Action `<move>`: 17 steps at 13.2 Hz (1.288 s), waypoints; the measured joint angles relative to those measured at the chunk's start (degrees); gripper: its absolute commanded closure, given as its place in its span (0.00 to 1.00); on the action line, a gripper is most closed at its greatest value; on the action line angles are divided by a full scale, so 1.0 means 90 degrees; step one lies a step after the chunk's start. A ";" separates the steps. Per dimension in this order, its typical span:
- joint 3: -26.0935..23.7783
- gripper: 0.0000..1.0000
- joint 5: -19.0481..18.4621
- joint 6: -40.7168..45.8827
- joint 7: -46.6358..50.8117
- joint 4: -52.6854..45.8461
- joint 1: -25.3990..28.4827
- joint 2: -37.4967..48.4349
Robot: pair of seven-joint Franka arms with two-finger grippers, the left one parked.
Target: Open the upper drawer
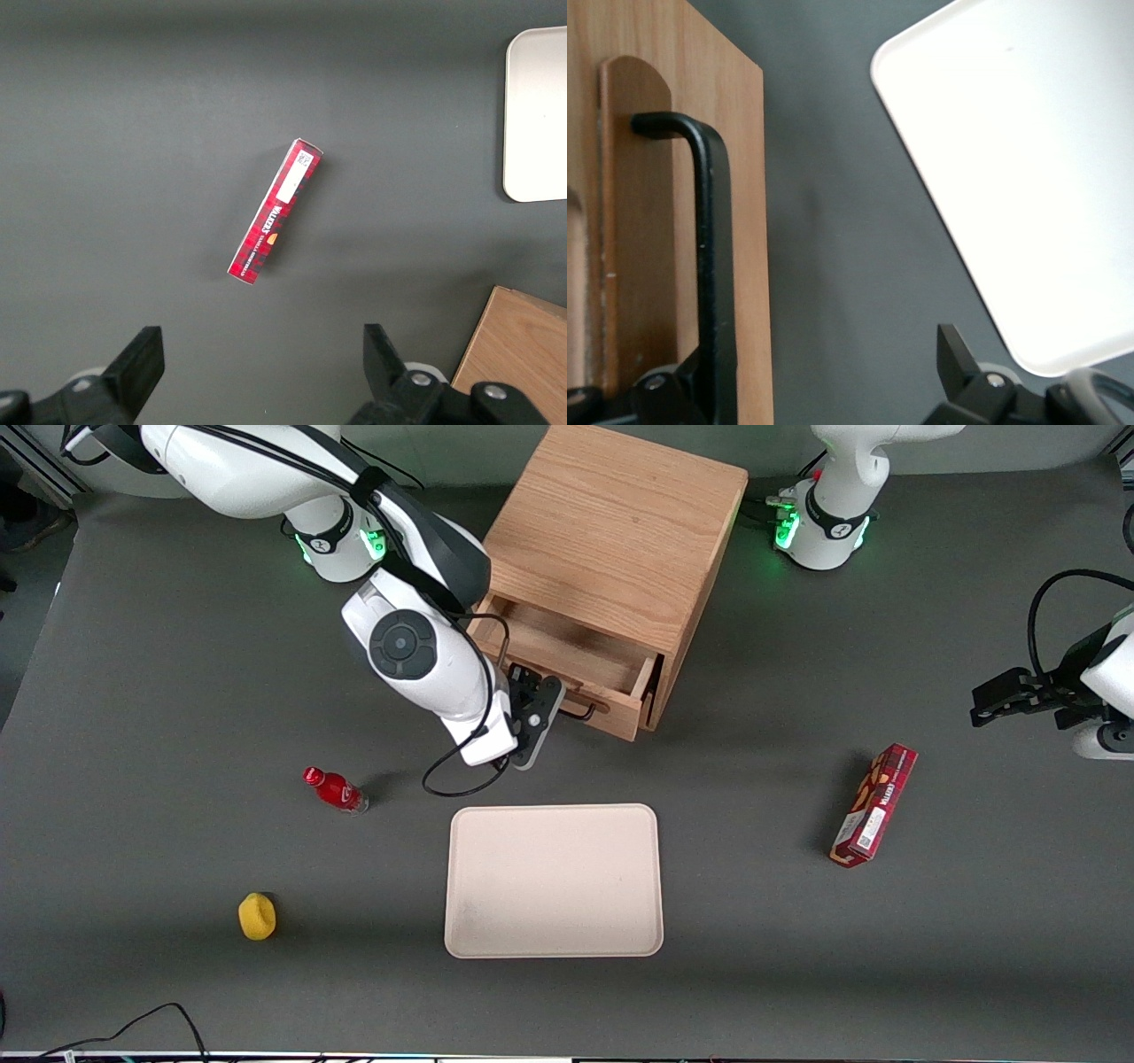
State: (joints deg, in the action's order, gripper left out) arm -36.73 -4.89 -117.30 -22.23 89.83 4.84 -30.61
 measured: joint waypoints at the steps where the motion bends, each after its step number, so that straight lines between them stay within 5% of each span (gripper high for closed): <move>1: 0.0091 0.00 0.0000 -0.0081 0.0000 -0.0056 0.0003 0.0000; 17: 0.1230 0.00 0.0031 -0.1351 -0.0575 -0.0508 -0.0022 -0.0116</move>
State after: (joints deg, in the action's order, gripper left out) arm -25.66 -4.61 -129.46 -27.40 85.26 4.64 -31.65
